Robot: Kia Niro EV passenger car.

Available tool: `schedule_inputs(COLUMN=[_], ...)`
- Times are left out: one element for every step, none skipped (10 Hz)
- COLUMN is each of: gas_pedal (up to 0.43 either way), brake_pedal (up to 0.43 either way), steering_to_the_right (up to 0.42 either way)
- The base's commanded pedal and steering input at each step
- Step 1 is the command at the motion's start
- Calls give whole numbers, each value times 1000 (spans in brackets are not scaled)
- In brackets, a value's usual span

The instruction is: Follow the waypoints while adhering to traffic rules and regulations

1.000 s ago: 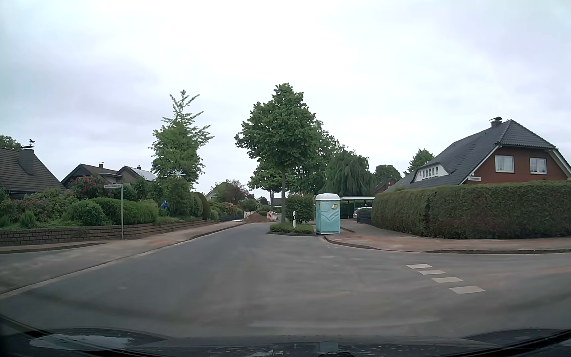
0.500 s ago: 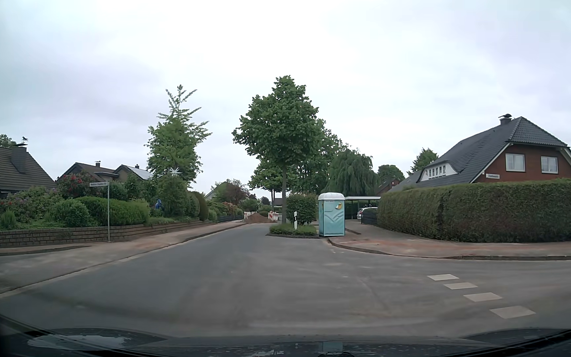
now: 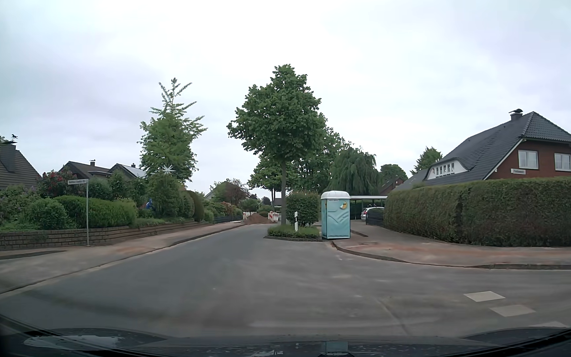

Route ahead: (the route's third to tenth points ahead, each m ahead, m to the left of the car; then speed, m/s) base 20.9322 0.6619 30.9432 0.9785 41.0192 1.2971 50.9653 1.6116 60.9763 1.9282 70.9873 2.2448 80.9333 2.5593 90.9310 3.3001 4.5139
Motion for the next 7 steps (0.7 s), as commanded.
schedule_inputs(gas_pedal=[319,311,311,311,311,280,268], brake_pedal=[0,0,0,0,0,0,0], steering_to_the_right=[-29,-40,-53,-64,-77,-96,-114])
